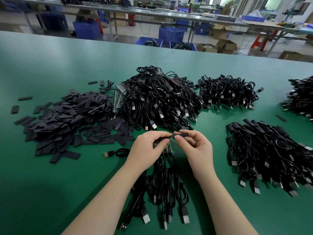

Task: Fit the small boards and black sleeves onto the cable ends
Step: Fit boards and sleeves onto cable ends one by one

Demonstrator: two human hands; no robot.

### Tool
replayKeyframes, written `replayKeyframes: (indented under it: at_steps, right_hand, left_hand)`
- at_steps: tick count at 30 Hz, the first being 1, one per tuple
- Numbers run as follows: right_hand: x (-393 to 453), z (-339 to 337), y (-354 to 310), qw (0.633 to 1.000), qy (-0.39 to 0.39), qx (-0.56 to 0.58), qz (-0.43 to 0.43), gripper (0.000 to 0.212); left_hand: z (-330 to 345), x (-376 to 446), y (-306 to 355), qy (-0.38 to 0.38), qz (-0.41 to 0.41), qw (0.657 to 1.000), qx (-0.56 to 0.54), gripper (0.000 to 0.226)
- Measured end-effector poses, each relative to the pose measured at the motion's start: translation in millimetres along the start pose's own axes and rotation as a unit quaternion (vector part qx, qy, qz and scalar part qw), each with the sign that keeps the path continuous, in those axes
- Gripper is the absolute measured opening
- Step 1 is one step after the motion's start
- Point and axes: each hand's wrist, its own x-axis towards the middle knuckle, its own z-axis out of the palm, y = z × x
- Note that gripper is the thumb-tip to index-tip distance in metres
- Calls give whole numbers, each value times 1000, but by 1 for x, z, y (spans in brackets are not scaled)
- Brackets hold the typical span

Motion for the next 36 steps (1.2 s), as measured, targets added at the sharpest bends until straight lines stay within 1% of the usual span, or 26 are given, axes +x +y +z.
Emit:
replayKeyframes:
  at_steps: [8, 13, 21, 27, 29, 33, 34, 36]
  right_hand:
    - [-1, 2, 2, 1000, 17, -11, -3, 17]
    - [0, 1, 3, 1000, 8, -15, -2, 21]
    - [0, 1, 2, 1000, 7, -4, -3, 16]
    - [0, 2, 1, 999, 17, -22, -17, 16]
    - [-1, 3, 1, 999, 18, -33, -34, 19]
    - [-5, 4, -1, 995, 3, -67, -79, 34]
    - [-5, 4, -1, 994, 2, -68, -82, 36]
    - [-5, 4, 0, 995, 5, -67, -80, 32]
  left_hand:
    - [-1, -1, 0, -10, 12, 999, 28, 23]
    - [0, 0, 0, -2, -4, 1000, 3, 22]
    - [-1, 0, 1, -3, -8, 1000, -1, 22]
    - [-2, 0, 2, -5, -14, 1000, -10, 22]
    - [-2, 0, 2, -5, -15, 1000, -8, 22]
    - [-2, 0, 4, -6, -13, 1000, -12, 22]
    - [-3, 0, 4, -6, -13, 1000, -14, 22]
    - [-3, 0, 4, -9, -14, 1000, -16, 23]
